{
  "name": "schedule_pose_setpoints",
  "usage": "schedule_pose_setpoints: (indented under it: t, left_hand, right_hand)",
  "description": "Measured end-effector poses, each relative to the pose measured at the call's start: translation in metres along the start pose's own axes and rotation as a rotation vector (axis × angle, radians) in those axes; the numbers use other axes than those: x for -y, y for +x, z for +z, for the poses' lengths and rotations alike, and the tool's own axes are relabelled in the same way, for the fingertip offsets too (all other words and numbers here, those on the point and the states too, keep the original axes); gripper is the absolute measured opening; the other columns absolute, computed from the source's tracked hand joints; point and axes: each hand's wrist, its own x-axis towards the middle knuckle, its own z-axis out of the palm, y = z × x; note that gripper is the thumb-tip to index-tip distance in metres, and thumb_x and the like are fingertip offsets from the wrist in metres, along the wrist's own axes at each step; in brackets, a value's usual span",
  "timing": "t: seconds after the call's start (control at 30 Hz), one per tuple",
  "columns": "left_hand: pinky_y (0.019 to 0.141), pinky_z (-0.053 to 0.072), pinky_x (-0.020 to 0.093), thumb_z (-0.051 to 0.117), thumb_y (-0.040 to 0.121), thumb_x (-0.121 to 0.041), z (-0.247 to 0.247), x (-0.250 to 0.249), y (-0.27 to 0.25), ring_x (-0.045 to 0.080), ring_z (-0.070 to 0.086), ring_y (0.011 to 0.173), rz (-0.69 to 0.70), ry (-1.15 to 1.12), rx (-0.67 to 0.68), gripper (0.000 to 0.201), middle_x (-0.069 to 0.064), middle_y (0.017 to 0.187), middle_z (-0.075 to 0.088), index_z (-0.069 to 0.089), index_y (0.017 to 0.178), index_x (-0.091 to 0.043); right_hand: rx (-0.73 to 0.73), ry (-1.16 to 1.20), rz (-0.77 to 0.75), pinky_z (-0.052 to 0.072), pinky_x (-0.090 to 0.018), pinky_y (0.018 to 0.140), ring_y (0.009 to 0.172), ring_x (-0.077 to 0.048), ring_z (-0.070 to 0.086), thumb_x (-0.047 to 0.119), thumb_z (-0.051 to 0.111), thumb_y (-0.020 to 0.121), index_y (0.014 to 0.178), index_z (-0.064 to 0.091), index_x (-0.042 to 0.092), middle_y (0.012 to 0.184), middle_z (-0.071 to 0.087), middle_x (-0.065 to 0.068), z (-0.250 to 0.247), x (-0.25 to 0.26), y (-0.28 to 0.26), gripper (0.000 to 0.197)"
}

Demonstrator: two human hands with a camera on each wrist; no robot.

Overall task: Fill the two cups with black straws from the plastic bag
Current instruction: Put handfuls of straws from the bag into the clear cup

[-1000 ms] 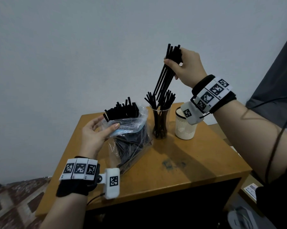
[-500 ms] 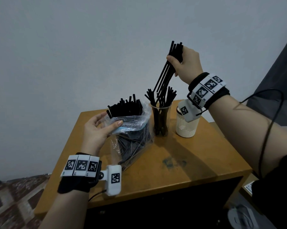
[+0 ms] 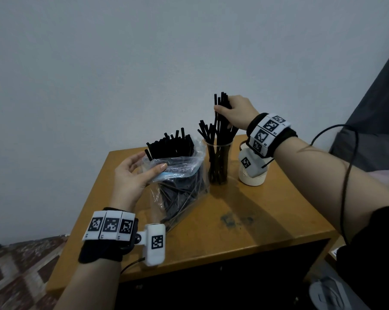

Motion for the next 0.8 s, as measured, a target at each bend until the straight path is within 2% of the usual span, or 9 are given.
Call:
schedule_pose_setpoints:
  t: [0.1,0.17,0.27,0.37,0.47,0.53,0.6,0.7,0.8]
  left_hand:
    - [0.095,0.052,0.042,0.083,0.065,-0.016,0.000,0.001,0.000,0.020,0.057,0.110,-0.003,0.009,-0.004,0.059,-0.007,0.104,0.053,0.053,0.114,-0.024]
    - [0.094,0.053,0.040,0.083,0.066,-0.015,-0.001,0.002,0.000,0.012,0.058,0.101,0.000,0.009,-0.003,0.059,-0.007,0.104,0.053,0.053,0.116,-0.023]
    - [0.090,0.053,0.036,0.082,0.069,-0.013,-0.002,0.003,0.000,0.000,0.055,0.093,0.009,0.002,0.003,0.062,-0.003,0.112,0.052,0.053,0.123,-0.018]
    - [0.092,0.053,0.040,0.083,0.068,-0.014,-0.003,0.004,-0.001,0.013,0.056,0.105,0.006,0.000,-0.005,0.064,-0.001,0.115,0.051,0.053,0.125,-0.017]
    - [0.093,0.053,0.042,0.083,0.066,-0.015,-0.002,0.005,-0.001,0.019,0.056,0.111,-0.003,-0.012,0.005,0.060,-0.002,0.113,0.052,0.053,0.118,-0.022]
    - [0.095,0.052,0.045,0.085,0.063,-0.019,-0.002,0.005,-0.002,0.021,0.056,0.114,-0.003,-0.009,0.015,0.059,-0.003,0.113,0.053,0.053,0.113,-0.026]
    - [0.096,0.051,0.047,0.085,0.055,-0.027,-0.002,0.006,-0.003,0.021,0.055,0.116,-0.010,-0.007,0.028,0.061,-0.007,0.109,0.055,0.054,0.108,-0.028]
    - [0.098,0.050,0.048,0.084,0.048,-0.033,-0.001,0.005,-0.004,0.022,0.055,0.119,-0.011,-0.012,0.039,0.060,-0.012,0.105,0.055,0.055,0.100,-0.035]
    - [0.097,0.050,0.048,0.085,0.046,-0.032,0.000,0.004,-0.007,0.023,0.056,0.117,-0.016,-0.021,0.043,0.063,-0.011,0.107,0.055,0.055,0.101,-0.034]
  right_hand:
    - [-0.015,-0.112,0.058,0.039,-0.024,0.068,0.083,-0.019,0.057,0.033,0.052,0.095,0.095,0.064,0.007,0.092,0.062,-0.009,0.013,-0.011,0.001,0.029]
    - [-0.013,-0.173,0.089,0.039,-0.028,0.077,0.104,-0.025,0.052,0.036,0.055,0.093,0.094,0.063,0.010,0.095,0.059,-0.011,0.020,-0.019,0.002,0.028]
    - [-0.101,-0.258,0.016,0.032,-0.035,0.101,0.126,-0.029,0.033,0.034,0.060,0.090,0.129,0.053,0.010,0.120,0.056,-0.012,0.026,-0.026,-0.003,0.046]
    - [-0.236,-0.115,-0.174,0.029,-0.031,0.107,0.131,-0.024,0.034,0.020,0.060,0.091,0.144,0.033,0.017,0.139,0.047,-0.008,0.031,-0.027,-0.015,0.060]
    - [-0.093,-0.240,-0.250,0.025,-0.035,0.112,0.135,-0.024,0.036,0.025,0.047,0.098,0.146,0.030,0.017,0.144,0.044,-0.010,0.037,-0.028,-0.022,0.051]
    - [0.042,-0.351,-0.209,0.015,-0.037,0.117,0.140,-0.022,0.031,0.034,0.036,0.101,0.145,0.035,0.014,0.146,0.042,-0.009,0.039,-0.030,-0.026,0.048]
    - [0.057,-0.303,-0.171,0.009,-0.036,0.118,0.142,-0.020,0.025,0.036,0.033,0.102,0.143,0.037,0.013,0.148,0.040,-0.007,0.038,-0.030,-0.030,0.048]
    - [-0.109,-0.106,-0.211,0.012,-0.033,0.117,0.141,-0.021,0.027,0.029,0.039,0.101,0.140,0.042,0.012,0.145,0.044,-0.006,0.034,-0.019,-0.040,0.043]
    - [-0.265,0.077,-0.223,0.029,-0.029,0.110,0.129,-0.019,0.044,0.009,0.050,0.091,0.129,0.055,0.012,0.131,0.057,-0.005,0.030,0.001,-0.058,0.039]
